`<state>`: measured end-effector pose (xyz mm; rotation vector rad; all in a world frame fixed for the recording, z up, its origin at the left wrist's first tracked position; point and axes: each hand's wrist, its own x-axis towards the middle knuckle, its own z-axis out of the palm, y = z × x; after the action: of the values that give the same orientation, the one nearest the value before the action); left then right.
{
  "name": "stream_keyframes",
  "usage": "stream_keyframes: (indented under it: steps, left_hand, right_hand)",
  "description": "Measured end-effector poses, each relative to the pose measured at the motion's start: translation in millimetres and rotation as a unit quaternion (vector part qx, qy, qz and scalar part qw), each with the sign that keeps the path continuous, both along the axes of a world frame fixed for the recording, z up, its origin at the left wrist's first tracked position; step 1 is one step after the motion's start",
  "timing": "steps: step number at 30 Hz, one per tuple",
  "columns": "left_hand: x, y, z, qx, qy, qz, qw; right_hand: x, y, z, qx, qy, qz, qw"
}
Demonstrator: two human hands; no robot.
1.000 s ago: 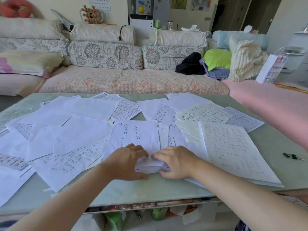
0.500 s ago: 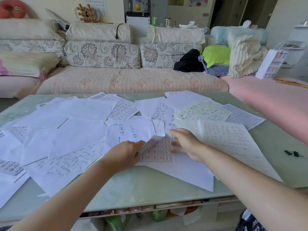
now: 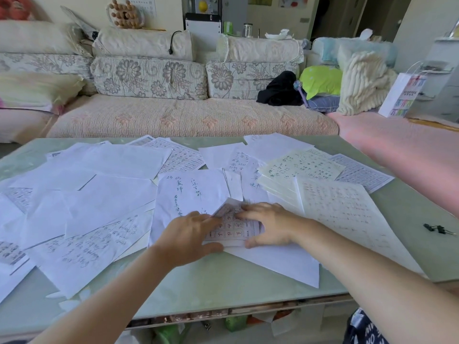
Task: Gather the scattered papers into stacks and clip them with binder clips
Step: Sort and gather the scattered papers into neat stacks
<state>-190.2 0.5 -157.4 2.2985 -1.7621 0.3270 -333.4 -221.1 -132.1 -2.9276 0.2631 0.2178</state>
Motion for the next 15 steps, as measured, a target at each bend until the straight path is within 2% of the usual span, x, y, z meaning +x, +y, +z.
stream_keyframes:
  steps: [5,7,9,11,12,13,15]
  left_hand:
    - [3.3,-8.1,5.0,-0.006,-0.035,-0.047,0.998]
    - [6.2,-10.7,3.6,-0.046,-0.026,-0.046,0.998]
    - [9.5,-11.6,4.6,-0.074,0.028,-0.016,0.997]
    - [13.4,-10.6,7.1,-0.072,0.133,0.024,0.988]
    - [15.4,-8.8,9.5,-0.065,0.171,0.047,0.982]
    - [15.5,-6.4,12.2,-0.061,0.183,0.066,0.979]
    - [14.6,-1.9,15.2,-0.039,0.153,0.082,0.984]
  right_hand:
    - [2.1,0.0,-20.8,-0.017,-0.115,0.018,0.993]
    - [7.0,3.8,-24.7,0.046,-0.151,-0.019,0.987]
    - [14.5,7.7,-18.4,0.174,-0.189,-0.097,0.961]
    - [20.7,10.9,-1.9,0.331,-0.210,-0.202,0.897]
    - [23.1,11.7,7.0,0.417,-0.211,-0.250,0.848]
    - [25.3,12.6,15.0,0.495,-0.210,-0.286,0.793]
    - [28.4,11.6,27.6,0.607,-0.195,-0.347,0.688]
